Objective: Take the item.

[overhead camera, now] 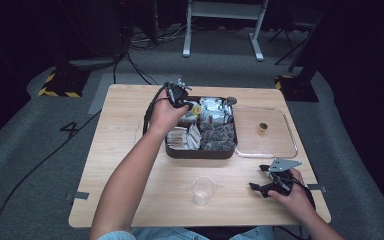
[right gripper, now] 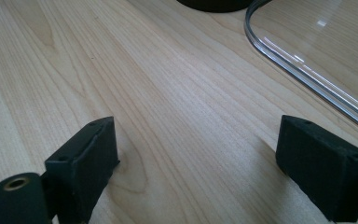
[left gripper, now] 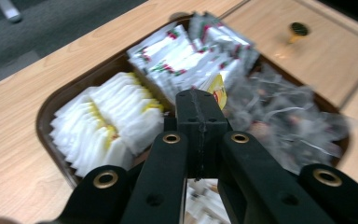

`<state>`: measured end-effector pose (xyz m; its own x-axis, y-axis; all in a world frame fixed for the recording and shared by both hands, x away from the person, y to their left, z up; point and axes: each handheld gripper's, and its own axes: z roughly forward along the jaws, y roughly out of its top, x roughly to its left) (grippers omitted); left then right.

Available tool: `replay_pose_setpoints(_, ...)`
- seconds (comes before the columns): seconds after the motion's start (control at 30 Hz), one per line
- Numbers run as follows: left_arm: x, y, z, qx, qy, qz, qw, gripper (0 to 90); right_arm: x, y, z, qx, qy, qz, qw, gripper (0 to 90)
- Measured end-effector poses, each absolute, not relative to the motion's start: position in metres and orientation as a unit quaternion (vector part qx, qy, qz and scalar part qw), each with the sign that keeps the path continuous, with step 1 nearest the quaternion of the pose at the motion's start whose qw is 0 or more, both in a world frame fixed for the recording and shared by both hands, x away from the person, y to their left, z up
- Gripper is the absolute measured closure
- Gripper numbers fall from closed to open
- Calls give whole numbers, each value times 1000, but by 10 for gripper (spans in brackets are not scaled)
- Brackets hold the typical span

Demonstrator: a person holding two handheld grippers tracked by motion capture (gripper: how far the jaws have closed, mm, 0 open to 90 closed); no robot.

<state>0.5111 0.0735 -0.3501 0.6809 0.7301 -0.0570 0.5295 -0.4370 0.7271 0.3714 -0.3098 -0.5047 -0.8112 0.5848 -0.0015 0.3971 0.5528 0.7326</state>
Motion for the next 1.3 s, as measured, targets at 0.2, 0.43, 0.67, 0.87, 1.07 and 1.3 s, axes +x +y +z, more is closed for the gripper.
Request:
replay_pose_setpoints(0.2, 484, 74, -337, 843, 344, 124, 395, 900, 372, -310, -505, 281, 872, 380, 123, 128)
replay_pose_setpoints(0.43, 451, 67, -328, 851, 301, 116, 415, 900, 372, -309, -505, 282, 872, 380, 124, 128)
replay_pose_setpoints(0.67, 420, 61, -322, 857, 265, 111, 427, 900, 372, -309, -505, 282, 872, 380, 124, 128)
replay_pose_setpoints(0.87, 396, 60, -323, 860, 240, 102, 438, 900, 372, -309, -505, 282, 872, 380, 124, 128)
replay_pose_setpoints(1.07, 375, 59, -329, 862, 218, 89, 448, 900, 372, -309, -505, 282, 872, 380, 124, 128)
replay_pose_setpoints(1.3, 356, 57, -345, 866, 199, 74, 452, 900, 372, -309, -505, 282, 872, 380, 124, 128)
